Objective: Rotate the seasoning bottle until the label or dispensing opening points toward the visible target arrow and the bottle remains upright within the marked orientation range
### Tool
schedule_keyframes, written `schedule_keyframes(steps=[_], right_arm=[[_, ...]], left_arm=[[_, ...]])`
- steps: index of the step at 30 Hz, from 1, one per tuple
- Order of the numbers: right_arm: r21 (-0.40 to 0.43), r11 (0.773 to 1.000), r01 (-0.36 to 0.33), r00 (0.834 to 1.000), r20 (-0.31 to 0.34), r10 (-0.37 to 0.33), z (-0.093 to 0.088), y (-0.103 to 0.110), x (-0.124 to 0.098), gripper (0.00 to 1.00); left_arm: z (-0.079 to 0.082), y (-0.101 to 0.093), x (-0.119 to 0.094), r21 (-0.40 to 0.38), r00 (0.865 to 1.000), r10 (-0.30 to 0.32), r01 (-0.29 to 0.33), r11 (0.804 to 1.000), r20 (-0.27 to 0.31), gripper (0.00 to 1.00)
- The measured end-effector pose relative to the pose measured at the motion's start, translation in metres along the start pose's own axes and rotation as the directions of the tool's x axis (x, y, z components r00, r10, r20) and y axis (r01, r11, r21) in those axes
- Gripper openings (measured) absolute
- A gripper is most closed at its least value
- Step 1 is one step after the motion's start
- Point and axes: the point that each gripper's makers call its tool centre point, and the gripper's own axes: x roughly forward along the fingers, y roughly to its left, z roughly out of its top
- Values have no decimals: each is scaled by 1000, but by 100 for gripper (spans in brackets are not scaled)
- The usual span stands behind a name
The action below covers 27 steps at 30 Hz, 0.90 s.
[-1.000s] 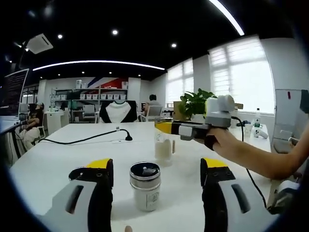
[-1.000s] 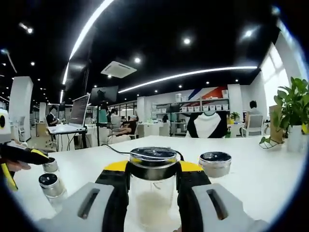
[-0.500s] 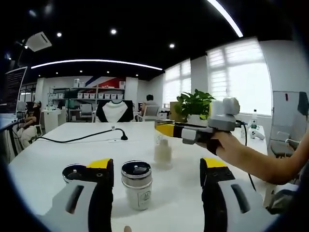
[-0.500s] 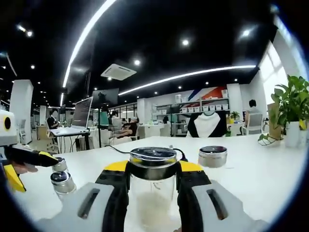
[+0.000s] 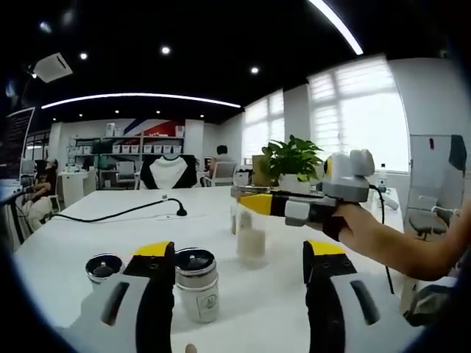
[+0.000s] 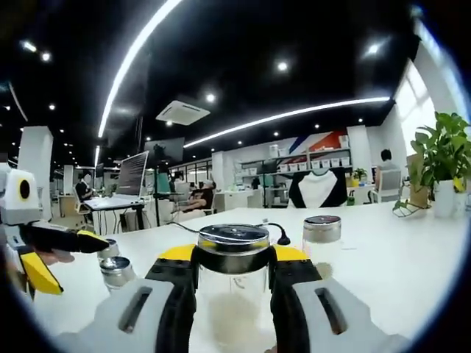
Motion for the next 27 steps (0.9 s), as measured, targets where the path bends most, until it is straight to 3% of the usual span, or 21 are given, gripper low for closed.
schedule_keyframes(steps=[13, 27], right_arm=[[21, 1000, -14, 1000, 10, 14, -3, 15, -26, 35], [25, 999, -45, 999, 10, 45, -2, 31, -44, 35]], left_arm=[[1, -25, 17, 101, 996, -87, 89, 991, -24, 74], [-15, -55, 48, 170, 979, -185, 197, 965, -83, 74]])
